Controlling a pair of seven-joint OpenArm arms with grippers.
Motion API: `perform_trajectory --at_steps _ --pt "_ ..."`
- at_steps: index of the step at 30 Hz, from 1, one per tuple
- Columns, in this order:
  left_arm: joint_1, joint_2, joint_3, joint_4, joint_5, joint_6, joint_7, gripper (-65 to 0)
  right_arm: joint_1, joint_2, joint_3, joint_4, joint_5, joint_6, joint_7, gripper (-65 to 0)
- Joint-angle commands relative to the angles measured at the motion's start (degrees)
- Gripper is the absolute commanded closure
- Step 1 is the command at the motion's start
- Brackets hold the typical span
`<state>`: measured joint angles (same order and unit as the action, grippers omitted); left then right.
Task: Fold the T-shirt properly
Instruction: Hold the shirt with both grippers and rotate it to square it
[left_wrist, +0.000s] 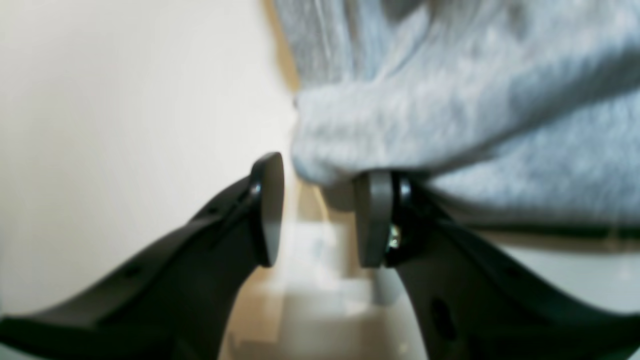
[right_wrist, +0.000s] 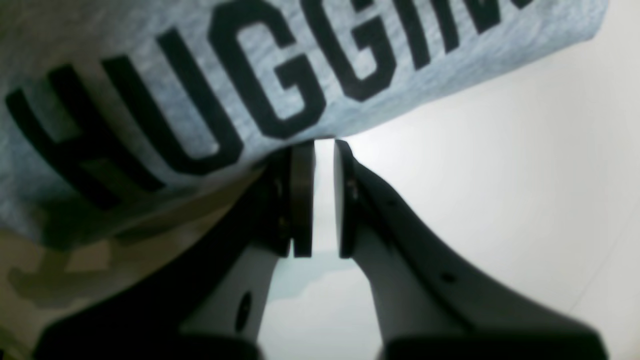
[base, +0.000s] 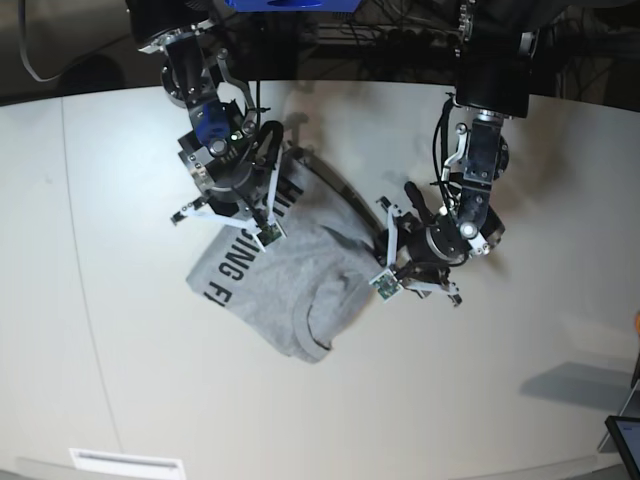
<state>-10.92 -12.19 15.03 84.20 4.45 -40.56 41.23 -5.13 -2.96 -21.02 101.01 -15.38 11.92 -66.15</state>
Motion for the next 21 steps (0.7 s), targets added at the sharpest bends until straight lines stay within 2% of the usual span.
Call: perform_trajectory --at_steps 1,13,16,21 --pt "-1.6 -0.3 -0.2 -0.5 -0.1 0.6 -0.8 -23.0 0.6 -1.0 -0.1 1.0 0.0 -0.5 0.6 -6.5" --pt "-10.2 3.1 -0.1 -15.8 -0.1 0.6 -9.6 -23.0 -1.0 -2.1 -7.9 1.0 -0.1 -0.9 0.6 -6.4" --pt "-12.9 4.3 -0.1 -20.0 -0.1 0.6 -12.4 -23.0 -1.0 -2.6 -8.4 1.0 0.1 -2.9 0.6 -6.4" --pt "-17.6 6.5 -0.1 -26.0 -0.1 0.6 -15.3 -23.0 -0.8 -2.8 -8.4 1.0 0.1 -3.2 0.6 -6.4"
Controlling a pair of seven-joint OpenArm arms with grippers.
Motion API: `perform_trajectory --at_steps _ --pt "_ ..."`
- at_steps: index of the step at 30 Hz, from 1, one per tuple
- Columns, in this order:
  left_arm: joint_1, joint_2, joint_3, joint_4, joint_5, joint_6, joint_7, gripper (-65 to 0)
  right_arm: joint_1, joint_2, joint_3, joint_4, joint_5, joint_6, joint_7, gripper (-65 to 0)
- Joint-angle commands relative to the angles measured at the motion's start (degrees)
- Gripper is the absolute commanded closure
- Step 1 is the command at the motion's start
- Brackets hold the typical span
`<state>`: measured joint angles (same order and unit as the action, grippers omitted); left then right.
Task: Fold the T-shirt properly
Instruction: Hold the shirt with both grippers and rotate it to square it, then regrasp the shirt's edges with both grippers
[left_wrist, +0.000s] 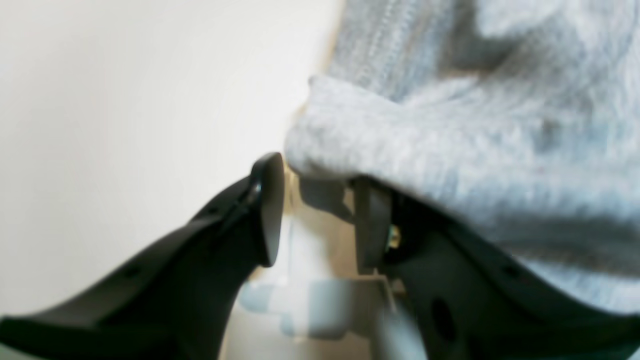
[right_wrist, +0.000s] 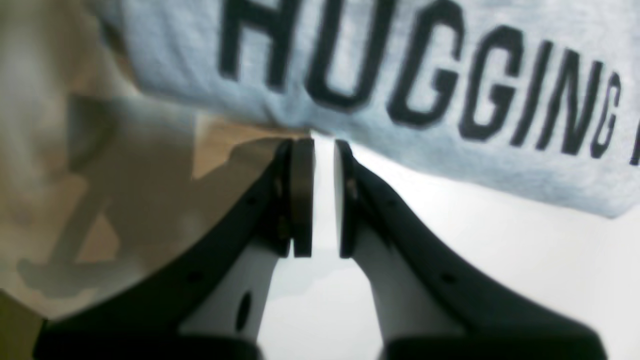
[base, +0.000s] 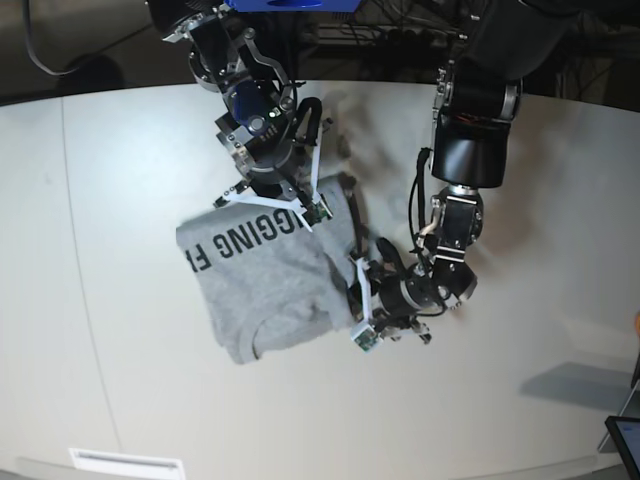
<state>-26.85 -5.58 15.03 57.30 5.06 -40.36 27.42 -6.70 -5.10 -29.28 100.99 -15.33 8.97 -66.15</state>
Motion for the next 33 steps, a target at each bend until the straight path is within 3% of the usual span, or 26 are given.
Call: perform_trajectory --at_steps 1,8,13,18,24,33 --pt "-2.5 0.3 -0.1 0.3 -0.7 0.4 -2.1 -23.0 0.8 -0.7 -0.2 1.0 0.1 -0.2 0.6 -6.4" --pt "-6.1 1.3 -0.7 -1.4 -0.8 0.4 -3.3 -23.0 0.5 -0.1 0.1 4.6 -0.2 -0.3 0.6 -6.4" --pt "-5.6 -1.4 -0.8 2.6 -1.0 0.4 -2.8 -23.0 -0.8 1.0 3.2 5.9 -0.2 -0.3 0.6 -6.4" --pt "-0.1 -5.2 -0.9 11.1 -1.3 0.4 1.6 -23.0 -3.0 1.3 8.0 8.2 -0.2 -0.4 1.1 -6.4" --pt "11.1 -8.9 -0.9 26.5 -1.1 0.4 7.3 -23.0 -1.3 5.1 14.1 9.2 -0.2 -0.4 1.8 -6.4" --pt "19.5 -8.4 -0.9 32.7 -0.9 0.4 7.7 -23.0 4.3 8.8 18.9 4.9 0.1 0.0 2.5 -6.4"
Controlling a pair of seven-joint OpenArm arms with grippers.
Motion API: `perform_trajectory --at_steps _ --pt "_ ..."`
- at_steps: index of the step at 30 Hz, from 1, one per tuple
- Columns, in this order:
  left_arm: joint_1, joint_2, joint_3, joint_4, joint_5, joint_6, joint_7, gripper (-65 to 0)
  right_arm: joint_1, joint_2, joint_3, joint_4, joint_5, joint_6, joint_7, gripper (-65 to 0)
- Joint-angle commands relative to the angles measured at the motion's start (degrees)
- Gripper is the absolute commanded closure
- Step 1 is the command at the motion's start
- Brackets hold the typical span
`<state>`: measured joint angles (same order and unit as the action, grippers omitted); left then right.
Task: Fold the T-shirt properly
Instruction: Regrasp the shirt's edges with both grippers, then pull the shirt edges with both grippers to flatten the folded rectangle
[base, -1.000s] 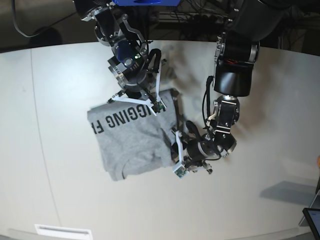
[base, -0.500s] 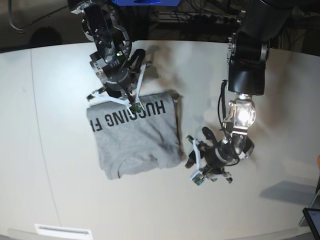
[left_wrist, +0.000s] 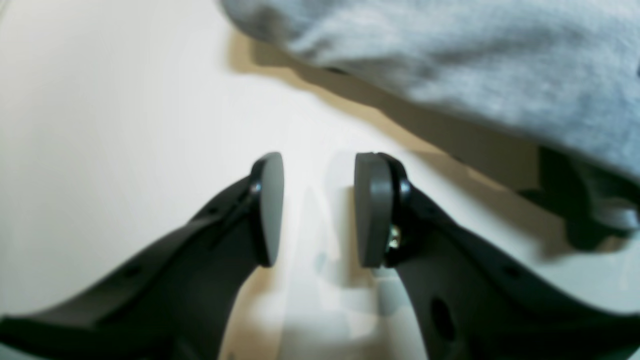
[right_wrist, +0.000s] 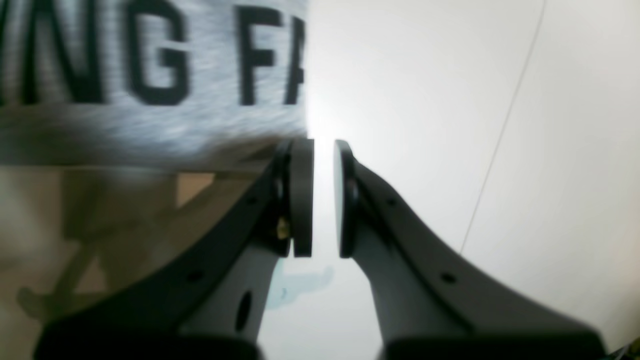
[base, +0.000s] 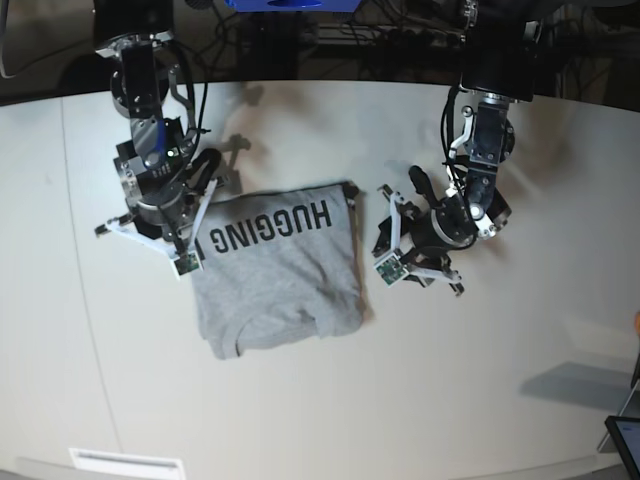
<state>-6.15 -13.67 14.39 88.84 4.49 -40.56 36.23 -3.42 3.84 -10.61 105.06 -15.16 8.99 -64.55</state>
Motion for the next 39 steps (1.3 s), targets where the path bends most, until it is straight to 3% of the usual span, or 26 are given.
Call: perform_trajectory --at_steps 1,11,20,24,39 --pt "-1.2 0.1 -0.3 1.1 -0.4 0.6 -1.1 -23.0 1.5 0.4 0.2 -0.1 -0.1 -0.1 0.9 -6.4" --pt "-2.8 2.0 -0.4 -1.0 -0.3 0.6 -1.2 -23.0 4.1 1.0 0.2 -10.2 -0.1 0.0 6.9 -6.4" --pt "-9.5 4.5 0.0 -10.1 -0.8 0.6 -1.7 -23.0 1.5 -0.4 0.2 -8.2 -0.1 0.0 6.8 -6.4" --pt "-12.3 6.1 -0.2 -14.9 -0.8 0.6 -5.5 -23.0 -0.1 -1.0 0.3 -6.4 -0.2 0.0 6.7 -6.4" --pt "-22.2 10.7 0.4 -30.6 -0.7 0.6 -10.4 -23.0 -1.5 -2.6 -0.2 -6.0 -0.1 0.0 5.9 -6.4"
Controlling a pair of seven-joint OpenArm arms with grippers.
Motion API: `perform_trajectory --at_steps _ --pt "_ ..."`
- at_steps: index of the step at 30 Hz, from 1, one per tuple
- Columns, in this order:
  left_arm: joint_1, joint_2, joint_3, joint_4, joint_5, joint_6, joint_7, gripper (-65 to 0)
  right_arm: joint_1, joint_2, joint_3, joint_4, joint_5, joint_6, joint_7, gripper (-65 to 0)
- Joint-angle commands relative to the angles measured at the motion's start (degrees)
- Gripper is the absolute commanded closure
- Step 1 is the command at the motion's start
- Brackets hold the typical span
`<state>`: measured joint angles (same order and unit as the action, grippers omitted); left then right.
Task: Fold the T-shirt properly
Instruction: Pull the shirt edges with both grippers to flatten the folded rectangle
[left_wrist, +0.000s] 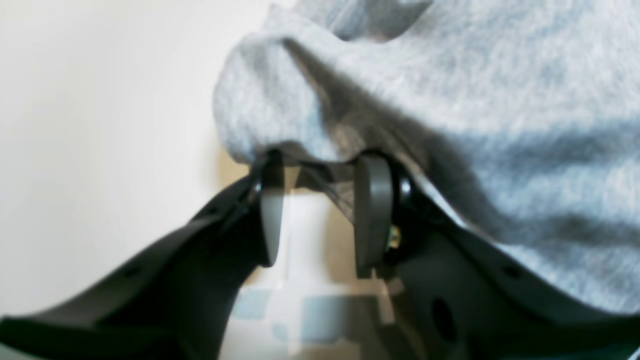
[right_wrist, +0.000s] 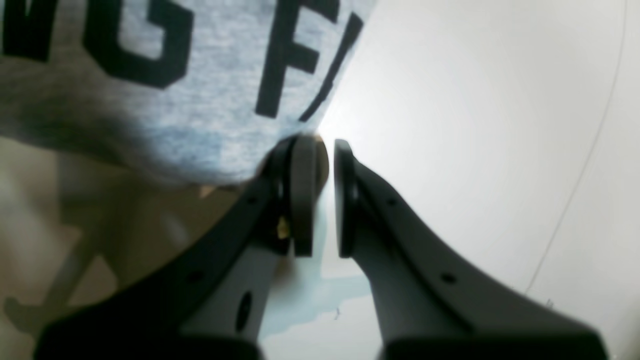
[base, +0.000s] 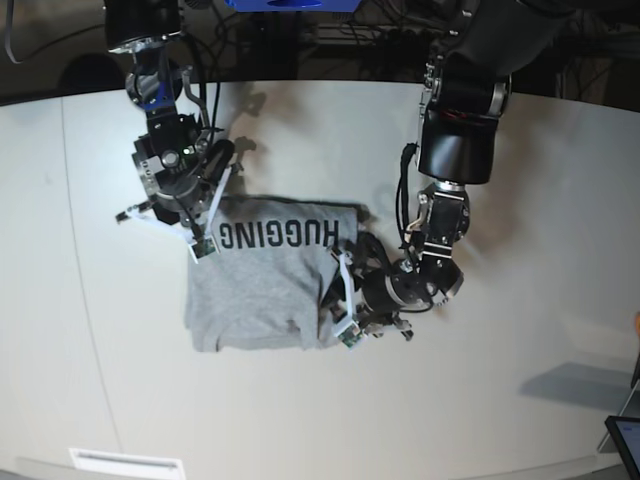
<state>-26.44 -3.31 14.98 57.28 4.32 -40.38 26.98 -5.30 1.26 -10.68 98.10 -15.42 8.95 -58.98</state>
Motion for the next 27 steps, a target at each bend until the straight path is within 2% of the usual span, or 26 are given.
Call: perform_trajectory --at_steps 1,8,13,18,22,24,27 --pt "-2.2 0.4 -0.2 0.8 -0.3 0.4 -1.2 -23.0 0.3 -0.1 -0.2 0.9 0.2 0.1 0.3 -6.4" --pt "-2.4 -0.3 -0.7 2.5 -0.1 0.4 -1.2 -23.0 0.8 0.2 0.2 0.9 0.0 -0.2 0.4 -6.4" --pt "-0.8 -3.4 -0.8 9.1 -0.1 0.4 -0.7 -23.0 1.4 1.9 0.3 0.9 -0.1 -0.3 0.5 -6.4" --pt "1.3 -7.4 -0.8 14.6 -0.1 0.4 -0.7 -23.0 1.2 2.0 0.5 0.9 -0.3 -0.4 0.8 -6.4" --pt "5.8 -9.1 -0.9 21.4 -0.5 0.4 -0.7 -23.0 1.4 1.5 5.4 1.9 -3.5 -0.4 2.8 -6.4" --pt "9.2 -9.4 -1.0 25.9 -0.6 0.4 -0.7 -23.0 1.1 1.5 6.5 4.9 -5.0 -0.3 4.9 -6.4" --pt "14.7 -7.0 -4.2 34.1 -0.6 0.4 -0.7 -23.0 1.1 1.6 6.1 10.2 -5.5 0.1 4.7 -6.4"
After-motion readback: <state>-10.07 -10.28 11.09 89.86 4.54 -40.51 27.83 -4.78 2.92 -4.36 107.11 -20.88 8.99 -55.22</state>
